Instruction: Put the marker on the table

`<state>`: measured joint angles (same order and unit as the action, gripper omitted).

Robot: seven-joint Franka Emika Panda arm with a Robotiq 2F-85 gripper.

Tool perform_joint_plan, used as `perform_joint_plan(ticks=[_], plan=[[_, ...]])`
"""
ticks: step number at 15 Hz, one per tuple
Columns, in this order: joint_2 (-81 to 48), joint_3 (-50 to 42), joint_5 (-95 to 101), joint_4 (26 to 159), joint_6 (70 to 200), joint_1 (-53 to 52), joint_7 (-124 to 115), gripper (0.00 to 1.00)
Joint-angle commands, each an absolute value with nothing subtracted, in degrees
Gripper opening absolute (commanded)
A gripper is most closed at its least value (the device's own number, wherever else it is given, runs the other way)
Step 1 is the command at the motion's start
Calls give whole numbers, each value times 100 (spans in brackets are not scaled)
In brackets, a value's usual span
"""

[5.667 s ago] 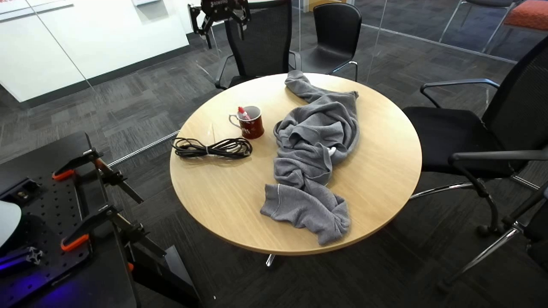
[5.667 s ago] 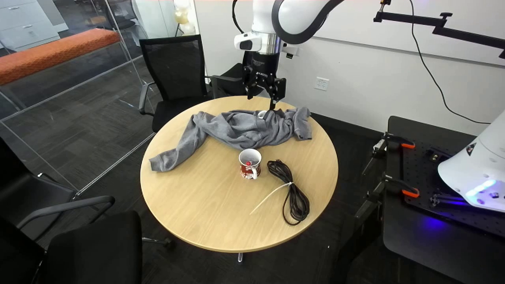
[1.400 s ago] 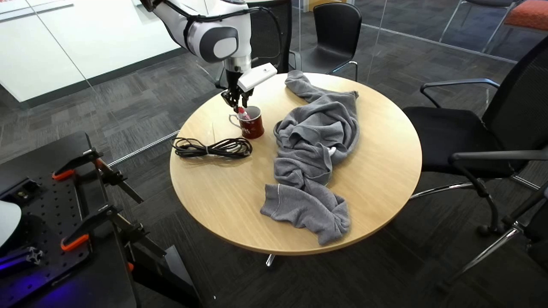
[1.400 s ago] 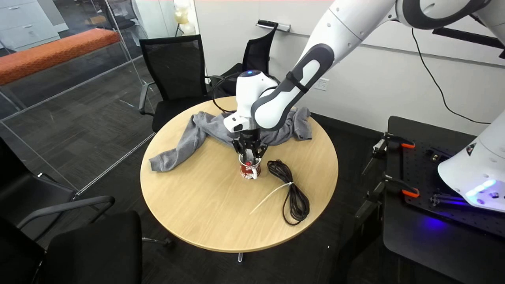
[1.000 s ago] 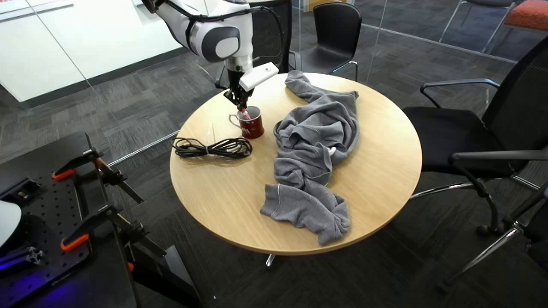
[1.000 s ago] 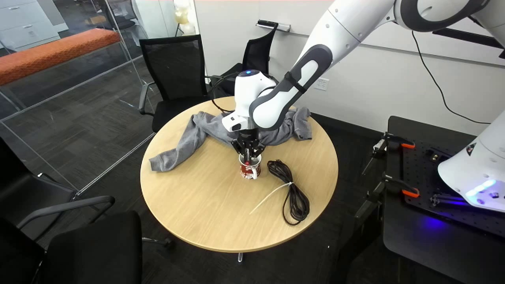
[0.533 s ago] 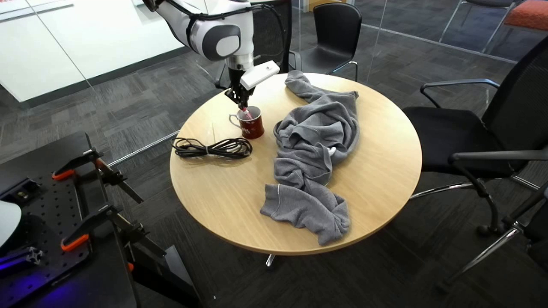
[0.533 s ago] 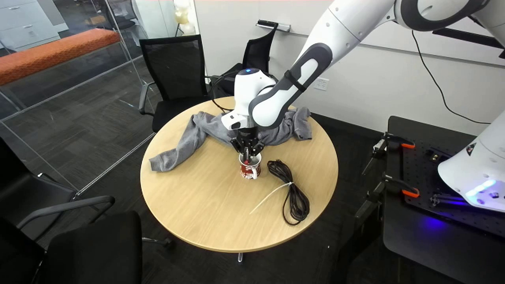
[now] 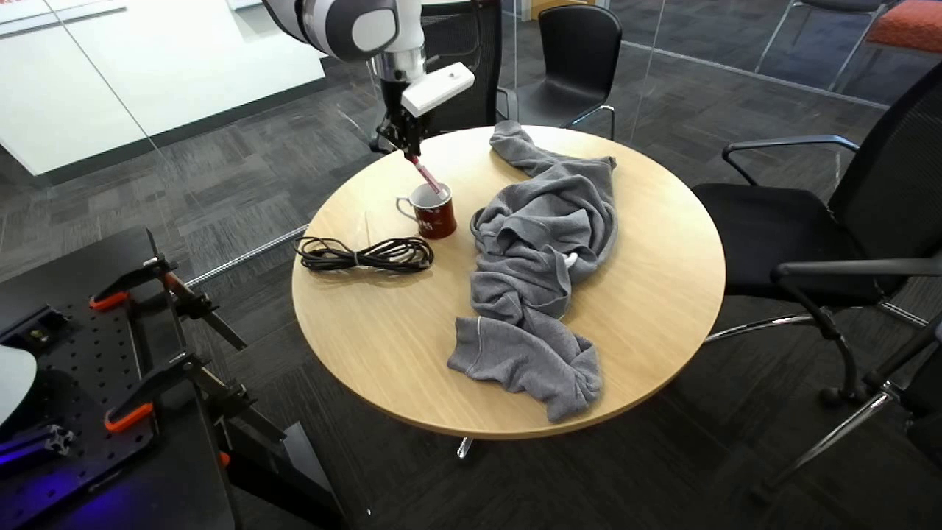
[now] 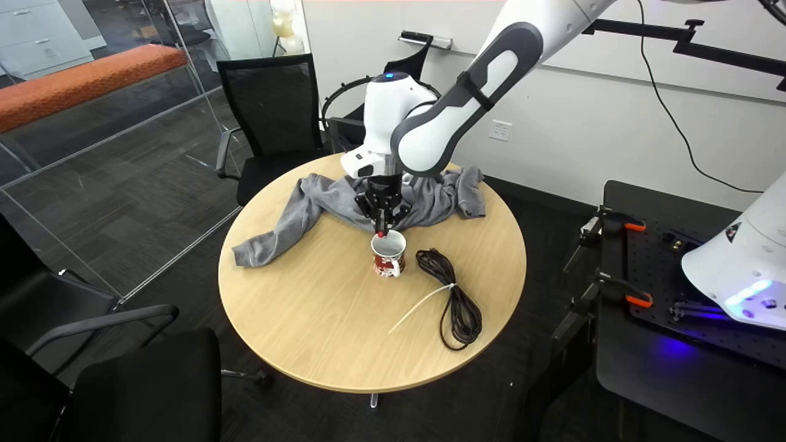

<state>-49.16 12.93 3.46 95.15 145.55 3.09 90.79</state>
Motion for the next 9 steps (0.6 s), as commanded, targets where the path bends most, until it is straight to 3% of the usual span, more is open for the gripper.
perform_joint_plan(ticks=[1, 9], plan=[[-4008, 1190, 480, 10345, 14694, 155, 8762, 5], [-3493, 937, 1445, 10470, 14634, -490, 8597, 5]])
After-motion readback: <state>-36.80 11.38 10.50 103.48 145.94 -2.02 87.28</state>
